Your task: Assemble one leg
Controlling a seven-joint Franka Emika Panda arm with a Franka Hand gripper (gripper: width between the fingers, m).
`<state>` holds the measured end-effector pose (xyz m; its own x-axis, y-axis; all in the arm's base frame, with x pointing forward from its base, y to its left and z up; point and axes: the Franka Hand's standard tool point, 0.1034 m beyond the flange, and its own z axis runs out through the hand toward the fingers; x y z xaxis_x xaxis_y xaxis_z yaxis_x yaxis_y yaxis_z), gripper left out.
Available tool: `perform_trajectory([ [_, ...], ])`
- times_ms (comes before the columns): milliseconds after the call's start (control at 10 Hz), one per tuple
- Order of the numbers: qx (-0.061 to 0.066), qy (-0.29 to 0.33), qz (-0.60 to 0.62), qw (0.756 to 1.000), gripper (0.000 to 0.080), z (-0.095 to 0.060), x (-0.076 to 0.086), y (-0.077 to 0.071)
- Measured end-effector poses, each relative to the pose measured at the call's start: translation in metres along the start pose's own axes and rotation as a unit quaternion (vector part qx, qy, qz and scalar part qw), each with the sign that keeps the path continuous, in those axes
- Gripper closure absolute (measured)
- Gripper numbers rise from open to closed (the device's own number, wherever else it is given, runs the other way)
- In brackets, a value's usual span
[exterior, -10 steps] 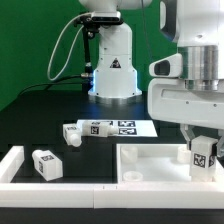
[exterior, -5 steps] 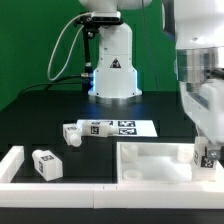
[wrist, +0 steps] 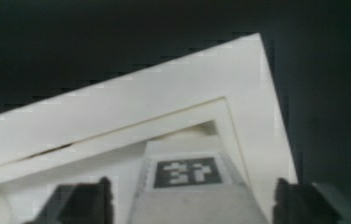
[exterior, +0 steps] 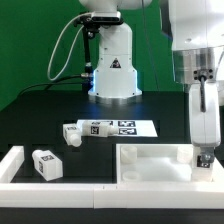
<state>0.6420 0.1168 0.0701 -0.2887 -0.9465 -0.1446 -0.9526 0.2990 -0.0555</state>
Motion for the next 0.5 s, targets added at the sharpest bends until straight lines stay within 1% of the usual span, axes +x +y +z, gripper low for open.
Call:
perform_trajectory([
  [100, 0.001, -0.001, -0.01, 1.0, 0.0193, -0.002, -0.001, -0.001],
  [200, 0.009, -0.009, -0.04, 0.999, 0.0193, -0.018, -0.004, -0.003],
  [300, 0.024, -0.022, -0.03, 0.999, 0.0159, -0.037, -0.002, -0.004],
  [400, 0.03, -0.027, -0.017, 0.999, 0.0152, -0.039, 0.002, -0.003],
  [500, 0.027, -0.025, -0.019, 0.999, 0.0152, -0.034, 0.001, -0.001],
])
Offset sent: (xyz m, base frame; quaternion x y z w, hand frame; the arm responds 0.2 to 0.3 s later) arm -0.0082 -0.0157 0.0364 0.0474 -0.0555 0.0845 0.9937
